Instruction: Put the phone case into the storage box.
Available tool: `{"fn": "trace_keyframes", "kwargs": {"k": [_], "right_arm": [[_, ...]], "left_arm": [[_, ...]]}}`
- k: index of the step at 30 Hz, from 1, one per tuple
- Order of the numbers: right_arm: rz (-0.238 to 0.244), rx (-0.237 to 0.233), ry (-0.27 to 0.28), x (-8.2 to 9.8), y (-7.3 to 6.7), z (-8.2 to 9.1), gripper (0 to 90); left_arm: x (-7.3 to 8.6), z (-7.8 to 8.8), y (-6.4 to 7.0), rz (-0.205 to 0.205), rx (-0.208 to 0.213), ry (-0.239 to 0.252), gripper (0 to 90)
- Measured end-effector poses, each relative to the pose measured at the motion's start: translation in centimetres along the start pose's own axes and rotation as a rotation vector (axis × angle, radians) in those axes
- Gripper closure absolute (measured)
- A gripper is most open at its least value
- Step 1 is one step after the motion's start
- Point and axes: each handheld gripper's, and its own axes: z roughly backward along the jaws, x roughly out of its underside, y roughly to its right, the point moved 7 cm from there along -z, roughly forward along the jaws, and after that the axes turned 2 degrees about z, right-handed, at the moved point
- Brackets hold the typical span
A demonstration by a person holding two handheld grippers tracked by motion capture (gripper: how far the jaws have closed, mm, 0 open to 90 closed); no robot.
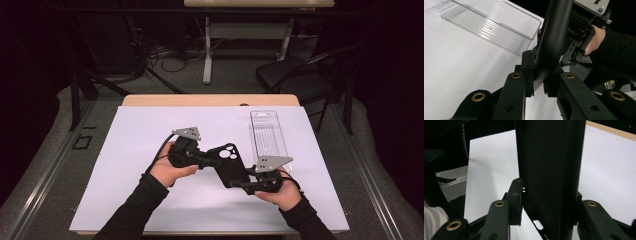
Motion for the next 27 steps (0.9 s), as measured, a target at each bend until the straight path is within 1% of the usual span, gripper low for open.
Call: {"fn": "trace_keyframes", "kwargs": {"k": [2,9,12,14,16,20,22,27], "right_arm": [[-0.007,-0.002,0.004,-0.03,-0.02,-0.01,57.9],[-0.007,0.018,0.016,-0.19,0.16,0.17,54.7],[-0.003,0.033,0.023,-0.27,0.32,0.26,52.8],[-0.012,0.04,0.019,-0.29,0.39,0.39,52.9],[-0.013,0.051,0.027,-0.4,0.46,0.51,52.5],[-0.019,0.077,0.03,-0.58,0.59,0.74,51.5],[-0.019,0.08,0.031,-0.66,0.55,0.79,52.2],[-0.003,0.105,0.028,-0.9,0.46,0.92,52.7]], "left_arm": [[-0.01,-0.01,-0.03,0.012,-0.001,0.002,81.7],[-0.06,0.18,-0.17,0.02,-0.01,0.005,81.7],[0.04,0.28,-0.25,0.023,-0.023,-0.006,81.7],[0.13,0.29,-0.33,0.027,-0.032,-0.012,81.7],[0.22,0.32,-0.41,0.032,-0.042,-0.022,81.7],[0.3,0.31,-0.45,0.044,-0.048,-0.031,81.7],[0.37,0.3,-0.48,0.048,-0.049,-0.038,81.7],[0.46,0.5,-0.62,0.063,-0.069,-0.052,81.7]]}}
